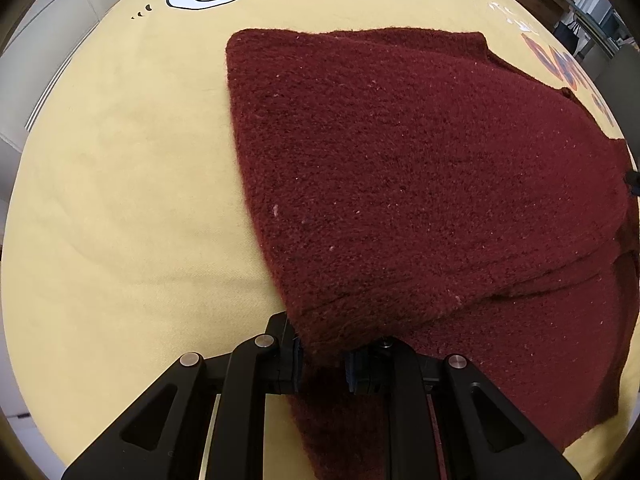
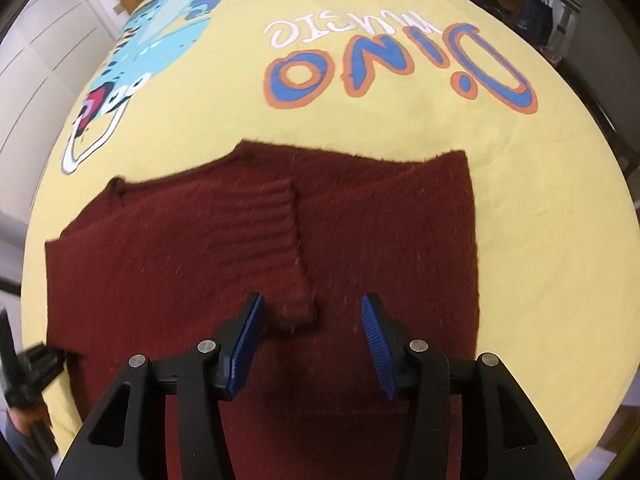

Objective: Fold small clothes

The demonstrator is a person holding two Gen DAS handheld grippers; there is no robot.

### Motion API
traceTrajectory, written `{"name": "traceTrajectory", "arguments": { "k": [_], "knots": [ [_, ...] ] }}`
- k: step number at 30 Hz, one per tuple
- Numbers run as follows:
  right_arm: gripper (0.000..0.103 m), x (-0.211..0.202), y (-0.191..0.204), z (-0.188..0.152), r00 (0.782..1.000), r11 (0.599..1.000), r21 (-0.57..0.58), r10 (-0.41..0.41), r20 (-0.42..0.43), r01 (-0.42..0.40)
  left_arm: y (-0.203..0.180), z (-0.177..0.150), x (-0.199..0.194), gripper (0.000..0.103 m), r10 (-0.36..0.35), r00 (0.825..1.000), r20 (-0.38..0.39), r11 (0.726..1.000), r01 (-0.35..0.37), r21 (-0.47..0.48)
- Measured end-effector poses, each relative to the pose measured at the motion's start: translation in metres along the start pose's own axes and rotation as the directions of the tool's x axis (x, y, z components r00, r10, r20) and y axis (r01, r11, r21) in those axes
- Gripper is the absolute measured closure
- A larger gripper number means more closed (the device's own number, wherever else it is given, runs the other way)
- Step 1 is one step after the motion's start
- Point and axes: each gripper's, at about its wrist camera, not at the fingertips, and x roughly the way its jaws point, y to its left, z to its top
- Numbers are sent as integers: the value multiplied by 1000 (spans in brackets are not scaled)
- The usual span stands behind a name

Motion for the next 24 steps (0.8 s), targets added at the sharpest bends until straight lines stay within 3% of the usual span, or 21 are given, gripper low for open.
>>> {"name": "traceTrajectory", "arguments": {
  "k": [6,7,10,17,20,24],
  "knots": [
    [51,36,22,6,995,999,-50,-26,-93,21,-6,-2,3,89,4,1000,-5,1000,-4,3],
    [55,37,28,3,995,997,-75,-38,-89,31,-6,-2,3,89,3,1000,-4,1000,-3,1],
    [84,33,42,-4,997,989,-150,-17,-79,5,-6,-3,4,89,6,1000,2,1000,-6,1],
    [87,-5,34,-27,998,980,-195,-37,53,47,-5,-7,-12,89,23,1000,20,1000,-24,18],
    [87,-19,24,-39,985,963,-222,-127,115,150,-4,-9,-15,89,17,1000,24,1000,-17,23],
    [87,-12,10,-46,979,952,-235,-175,103,195,-4,-11,-7,89,21,1000,13,999,-22,30]
  ]
}}
